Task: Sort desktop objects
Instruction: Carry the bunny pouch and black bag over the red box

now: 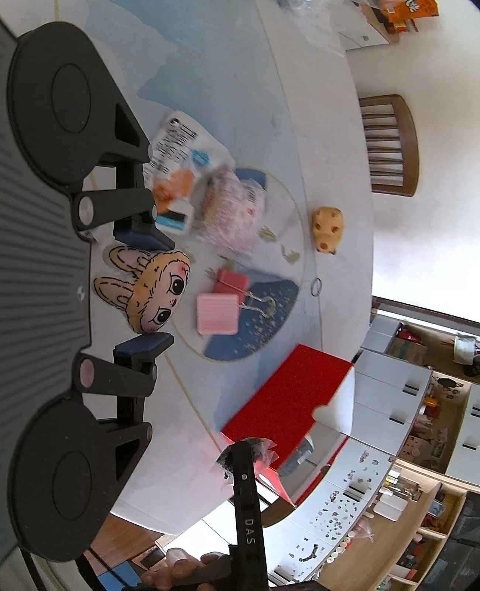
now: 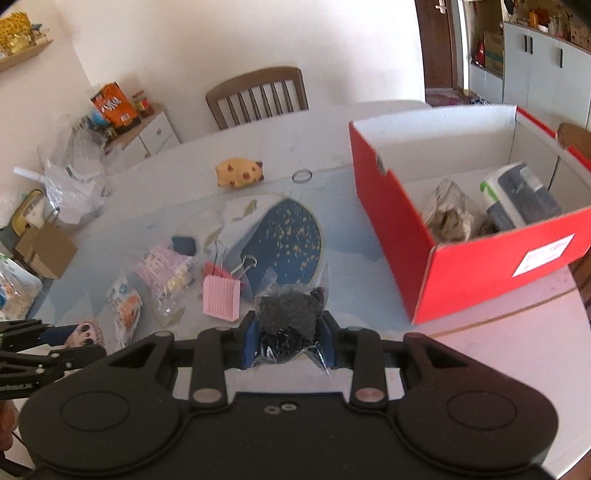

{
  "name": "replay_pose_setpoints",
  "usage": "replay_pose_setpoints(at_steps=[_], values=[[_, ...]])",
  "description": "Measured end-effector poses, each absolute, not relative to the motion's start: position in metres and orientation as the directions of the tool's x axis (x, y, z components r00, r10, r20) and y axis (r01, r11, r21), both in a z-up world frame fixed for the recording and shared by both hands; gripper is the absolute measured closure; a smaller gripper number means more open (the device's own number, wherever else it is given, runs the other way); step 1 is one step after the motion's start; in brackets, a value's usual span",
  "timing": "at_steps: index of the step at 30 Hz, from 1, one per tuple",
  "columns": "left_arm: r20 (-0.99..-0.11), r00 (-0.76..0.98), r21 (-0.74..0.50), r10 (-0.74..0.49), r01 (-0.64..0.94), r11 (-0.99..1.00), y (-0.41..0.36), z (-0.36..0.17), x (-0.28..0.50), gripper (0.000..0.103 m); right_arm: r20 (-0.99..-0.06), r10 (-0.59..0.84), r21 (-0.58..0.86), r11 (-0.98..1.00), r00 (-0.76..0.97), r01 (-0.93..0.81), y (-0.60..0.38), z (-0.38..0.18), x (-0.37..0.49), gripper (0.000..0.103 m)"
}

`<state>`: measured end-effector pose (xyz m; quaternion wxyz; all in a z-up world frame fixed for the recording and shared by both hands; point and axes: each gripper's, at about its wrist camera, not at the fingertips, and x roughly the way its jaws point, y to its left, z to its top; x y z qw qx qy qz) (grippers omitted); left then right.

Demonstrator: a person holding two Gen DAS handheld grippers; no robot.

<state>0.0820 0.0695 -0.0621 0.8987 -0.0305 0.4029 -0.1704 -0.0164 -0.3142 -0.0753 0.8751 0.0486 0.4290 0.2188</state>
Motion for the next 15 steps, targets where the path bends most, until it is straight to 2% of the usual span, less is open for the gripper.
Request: replay_pose_setpoints(at_steps=[15], values=[[-0.675, 0.651, -0.173, -0.348, 0.319, 0.932, -0.011, -0.030, 0.120, 0.057, -0.676, 0.457, 0.276, 0.884, 0.578, -0.377, -0.378, -0.043, 0.013, 0.070]])
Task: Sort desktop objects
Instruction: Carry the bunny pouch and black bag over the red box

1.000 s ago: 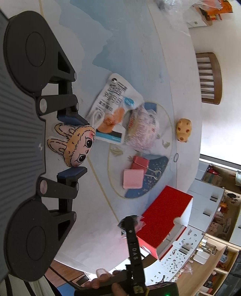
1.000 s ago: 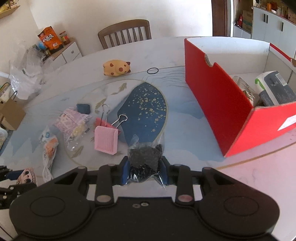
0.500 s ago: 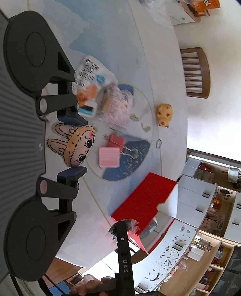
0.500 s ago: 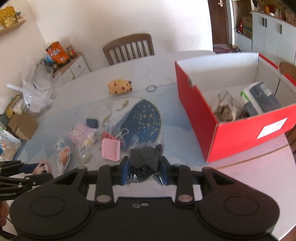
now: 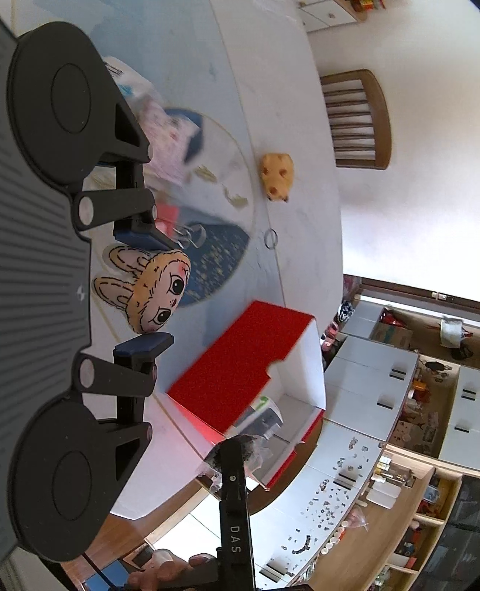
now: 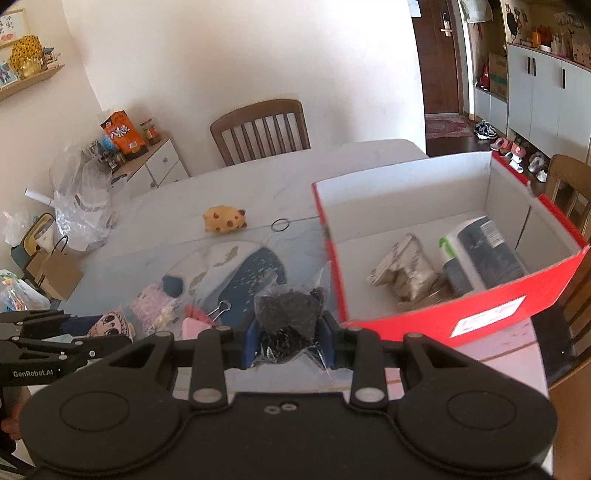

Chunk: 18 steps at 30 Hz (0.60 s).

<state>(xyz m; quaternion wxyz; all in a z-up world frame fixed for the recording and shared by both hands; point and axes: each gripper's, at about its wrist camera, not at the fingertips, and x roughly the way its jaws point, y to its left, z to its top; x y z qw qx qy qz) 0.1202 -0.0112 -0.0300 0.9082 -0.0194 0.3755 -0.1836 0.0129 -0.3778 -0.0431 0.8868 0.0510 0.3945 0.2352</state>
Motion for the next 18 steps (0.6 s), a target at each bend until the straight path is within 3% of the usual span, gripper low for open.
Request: replay_pose_setpoints(at_steps=[18], values=[[-0.645, 0.637, -0.191, -0.421, 0.399, 0.897, -0.119, -0.007, 0.192, 0.057, -0.667, 0.446, 0.256, 0.889, 0.597, -0.379, -0.451, -0.045, 0.070, 0.070]])
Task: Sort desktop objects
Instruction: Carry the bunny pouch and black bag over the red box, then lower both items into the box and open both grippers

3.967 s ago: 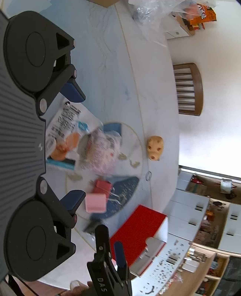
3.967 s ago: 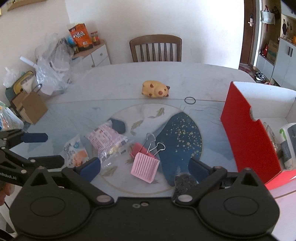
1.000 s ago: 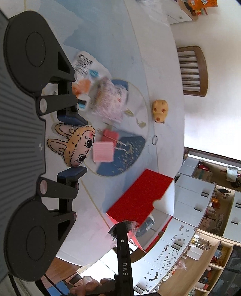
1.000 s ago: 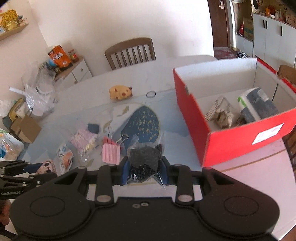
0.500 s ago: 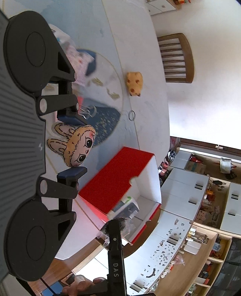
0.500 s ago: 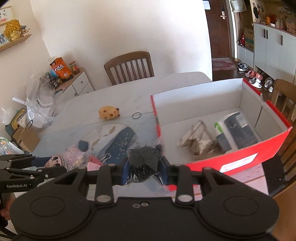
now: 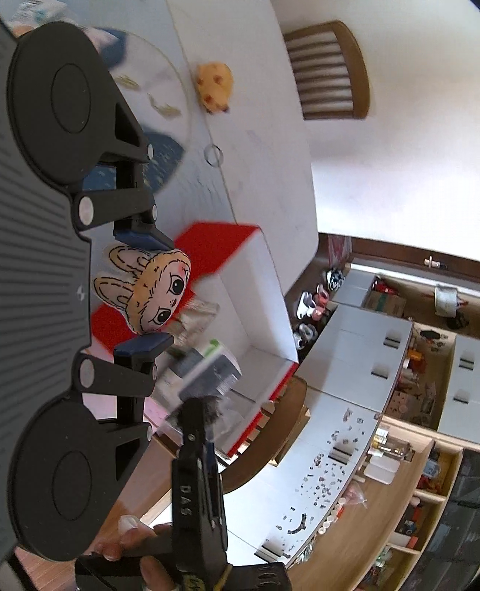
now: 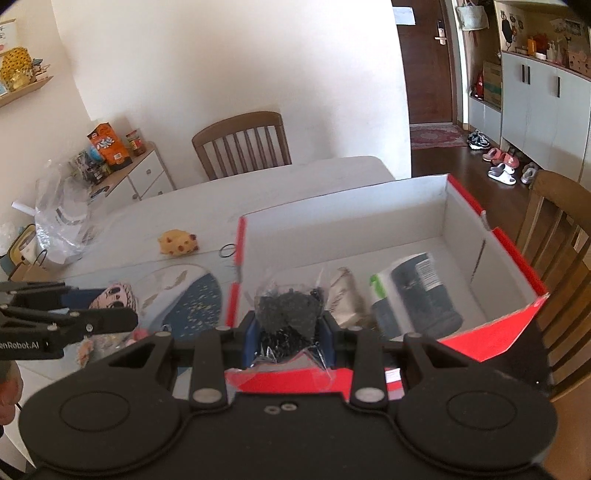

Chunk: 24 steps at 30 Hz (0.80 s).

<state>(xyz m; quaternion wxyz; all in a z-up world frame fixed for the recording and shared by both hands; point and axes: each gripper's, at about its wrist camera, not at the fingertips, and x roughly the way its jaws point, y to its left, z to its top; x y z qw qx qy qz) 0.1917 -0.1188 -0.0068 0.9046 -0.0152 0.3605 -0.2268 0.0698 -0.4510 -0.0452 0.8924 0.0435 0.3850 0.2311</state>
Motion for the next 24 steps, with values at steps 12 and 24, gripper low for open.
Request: replay_pose_setpoints(at_steps=[12, 24], values=[[-0.661, 0.620, -0.177, -0.423, 0.418, 0.891, -0.188, 0.002, 0.271, 0.057, -0.678, 0.435, 0.222, 0.889, 0.592, -0.400, -0.474, -0.055, 0.113, 0.070], [-0.750, 0.560, -0.122, -0.352, 0.405, 0.906, -0.231, -0.032, 0.322, 0.057, -0.718, 0.427, 0.153, 0.867, 0.550, -0.474, -0.464, -0.079, 0.132, 0.070]])
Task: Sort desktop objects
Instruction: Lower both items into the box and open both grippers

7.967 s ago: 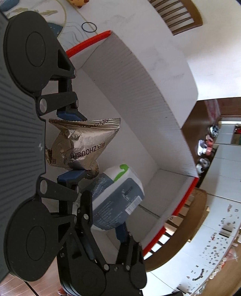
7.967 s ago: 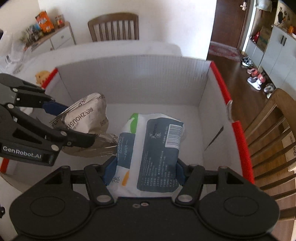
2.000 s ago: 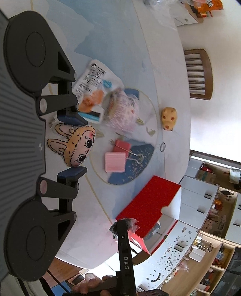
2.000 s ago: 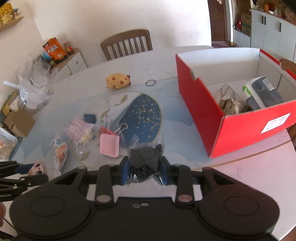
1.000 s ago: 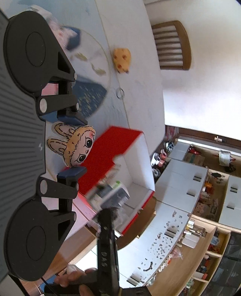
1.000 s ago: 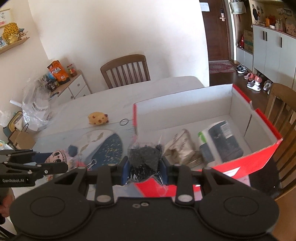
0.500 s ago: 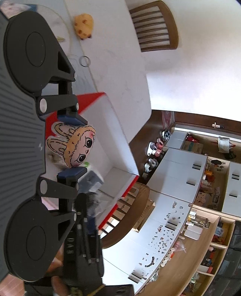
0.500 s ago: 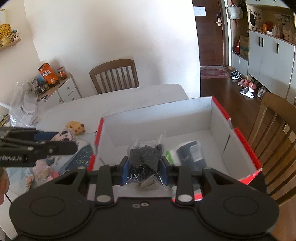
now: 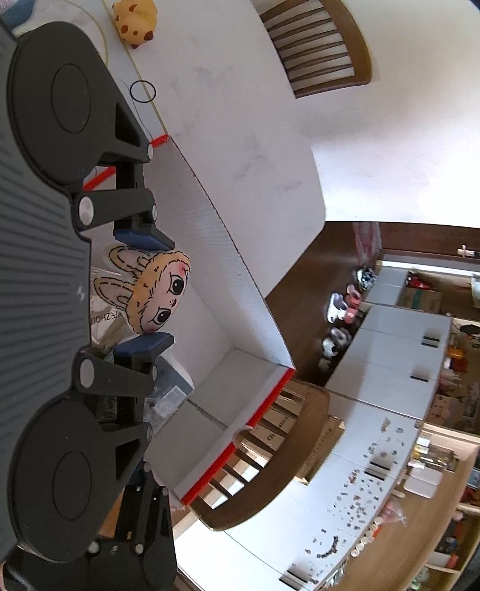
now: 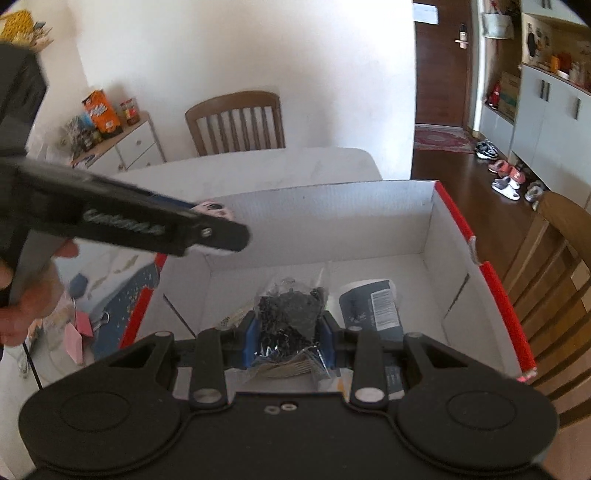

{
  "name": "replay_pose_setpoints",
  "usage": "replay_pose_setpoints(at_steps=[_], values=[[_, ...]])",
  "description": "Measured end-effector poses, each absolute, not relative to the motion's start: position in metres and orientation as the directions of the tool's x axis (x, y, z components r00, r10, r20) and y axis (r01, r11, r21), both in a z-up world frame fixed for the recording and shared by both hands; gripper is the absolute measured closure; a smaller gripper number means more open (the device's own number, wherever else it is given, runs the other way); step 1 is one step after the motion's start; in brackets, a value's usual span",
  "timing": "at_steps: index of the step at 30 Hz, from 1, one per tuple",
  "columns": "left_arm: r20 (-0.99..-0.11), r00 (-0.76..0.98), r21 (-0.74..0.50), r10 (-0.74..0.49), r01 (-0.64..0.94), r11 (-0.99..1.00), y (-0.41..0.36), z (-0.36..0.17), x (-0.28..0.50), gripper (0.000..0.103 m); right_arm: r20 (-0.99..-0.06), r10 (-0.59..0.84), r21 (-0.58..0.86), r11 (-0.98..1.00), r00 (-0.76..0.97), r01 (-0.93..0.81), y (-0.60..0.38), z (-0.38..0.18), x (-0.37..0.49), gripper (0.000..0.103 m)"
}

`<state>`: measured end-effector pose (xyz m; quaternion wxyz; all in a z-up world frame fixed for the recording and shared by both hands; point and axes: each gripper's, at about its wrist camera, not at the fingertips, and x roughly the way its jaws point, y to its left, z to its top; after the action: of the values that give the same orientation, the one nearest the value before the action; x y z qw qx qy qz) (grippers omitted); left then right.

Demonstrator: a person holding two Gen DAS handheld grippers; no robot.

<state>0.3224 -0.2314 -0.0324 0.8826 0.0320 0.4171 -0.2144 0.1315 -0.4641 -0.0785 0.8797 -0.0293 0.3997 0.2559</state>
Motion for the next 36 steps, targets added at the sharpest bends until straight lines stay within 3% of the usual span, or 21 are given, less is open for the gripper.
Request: replay_pose_setpoints(at_steps=[25, 30, 33, 36], values=[[-0.884, 0.378, -0.100, -0.275, 0.422, 0.901, -0.261, -0.092, 0.348, 0.056, -0.839, 0.429, 0.192, 0.809, 0.334, -0.555, -0.462, -0.117, 0.152, 0.069], [-0.884, 0.370, -0.113, -0.285, 0.423, 0.899, -0.259, -0.091, 0.348, 0.056, -0.836, 0.437, 0.206, 0.811, 0.332, -0.548, -0.466, -0.118, 0.151, 0.064], [-0.878, 0.376, -0.126, -0.296, 0.415, 0.901, -0.257, -0.089, 0.348, 0.056, -0.829, 0.442, 0.206, 0.812, 0.343, -0.546, -0.468, -0.115, 0.148, 0.052], [-0.871, 0.385, -0.131, -0.305, 0.416, 0.900, -0.256, -0.085, 0.345, 0.056, -0.822, 0.451, 0.216, 0.812, 0.348, -0.543, -0.470, -0.109, 0.147, 0.052]])
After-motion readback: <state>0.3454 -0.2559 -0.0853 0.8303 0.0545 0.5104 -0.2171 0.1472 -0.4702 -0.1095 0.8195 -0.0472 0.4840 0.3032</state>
